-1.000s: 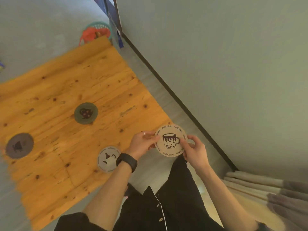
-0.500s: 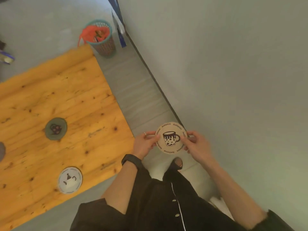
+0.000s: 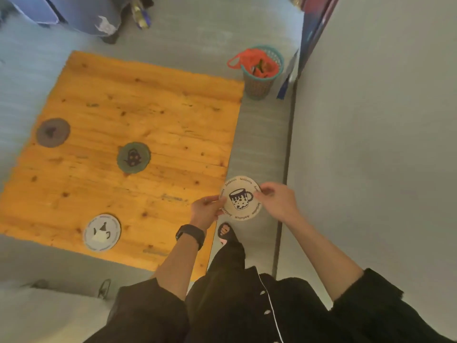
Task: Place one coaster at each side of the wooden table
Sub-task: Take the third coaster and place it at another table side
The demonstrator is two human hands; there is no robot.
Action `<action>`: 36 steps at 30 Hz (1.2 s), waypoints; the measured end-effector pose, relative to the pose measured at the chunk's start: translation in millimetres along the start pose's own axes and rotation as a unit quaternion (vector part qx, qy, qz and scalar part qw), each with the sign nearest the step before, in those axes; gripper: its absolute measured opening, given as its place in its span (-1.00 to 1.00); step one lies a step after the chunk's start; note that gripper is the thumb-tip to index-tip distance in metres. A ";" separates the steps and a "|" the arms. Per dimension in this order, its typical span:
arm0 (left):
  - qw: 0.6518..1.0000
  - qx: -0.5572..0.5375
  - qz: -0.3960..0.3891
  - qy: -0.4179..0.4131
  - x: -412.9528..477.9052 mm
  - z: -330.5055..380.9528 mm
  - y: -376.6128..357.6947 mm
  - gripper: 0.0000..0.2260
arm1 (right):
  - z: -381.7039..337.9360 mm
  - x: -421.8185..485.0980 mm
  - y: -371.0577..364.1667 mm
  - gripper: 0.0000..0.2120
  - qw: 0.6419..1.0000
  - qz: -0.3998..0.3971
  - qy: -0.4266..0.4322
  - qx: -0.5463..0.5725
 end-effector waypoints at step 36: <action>0.848 -0.230 0.417 0.232 132.7 13.8 -14.8 -0.83 | -150.4 289.7 -112.1 -0.78 0.820 -0.276 0.263 -0.427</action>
Point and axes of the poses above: each hand's wrist, its own x-axis towards the middle knuckle, its own y-axis out of the back of the hand, z = x × y, the point moved 4 cm from there along x, towards the middle knuckle, and after that the axes turned 5 degrees about -x, right-handed, at the moved point
